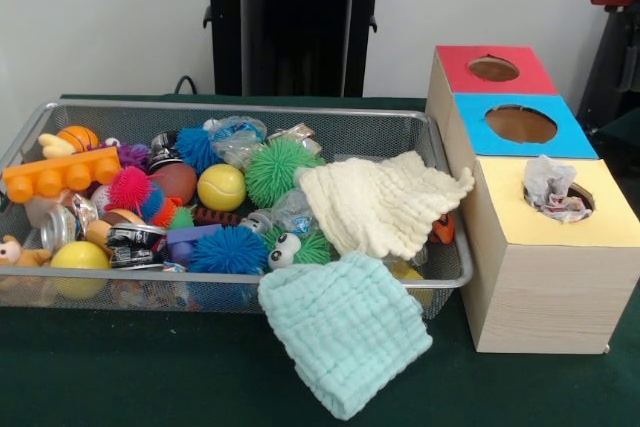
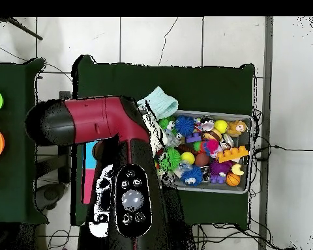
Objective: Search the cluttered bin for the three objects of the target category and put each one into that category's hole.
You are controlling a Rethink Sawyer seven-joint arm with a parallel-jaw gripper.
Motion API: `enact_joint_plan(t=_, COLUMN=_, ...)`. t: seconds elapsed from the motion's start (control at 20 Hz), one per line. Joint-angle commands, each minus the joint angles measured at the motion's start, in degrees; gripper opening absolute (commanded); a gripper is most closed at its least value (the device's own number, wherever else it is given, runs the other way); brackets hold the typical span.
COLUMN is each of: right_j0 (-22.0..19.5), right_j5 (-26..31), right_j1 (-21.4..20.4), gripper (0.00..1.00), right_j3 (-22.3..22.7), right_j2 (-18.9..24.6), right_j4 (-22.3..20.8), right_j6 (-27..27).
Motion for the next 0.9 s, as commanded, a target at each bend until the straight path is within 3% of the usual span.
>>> enact_joint_plan(t=0.05, right_j0=-2.0, right_j5=-4.6, right_j1=4.3, gripper=0.0, right_j3=7.7, right_j2=4.6, right_j4=-2.4, right_j6=0.3)
enact_joint_plan(t=0.9, right_j0=-4.2, right_j5=-10.0, right_j1=5.6, gripper=0.0, right_j3=9.8, right_j2=6.1, right_j4=-3.4, right_j6=-1.4)
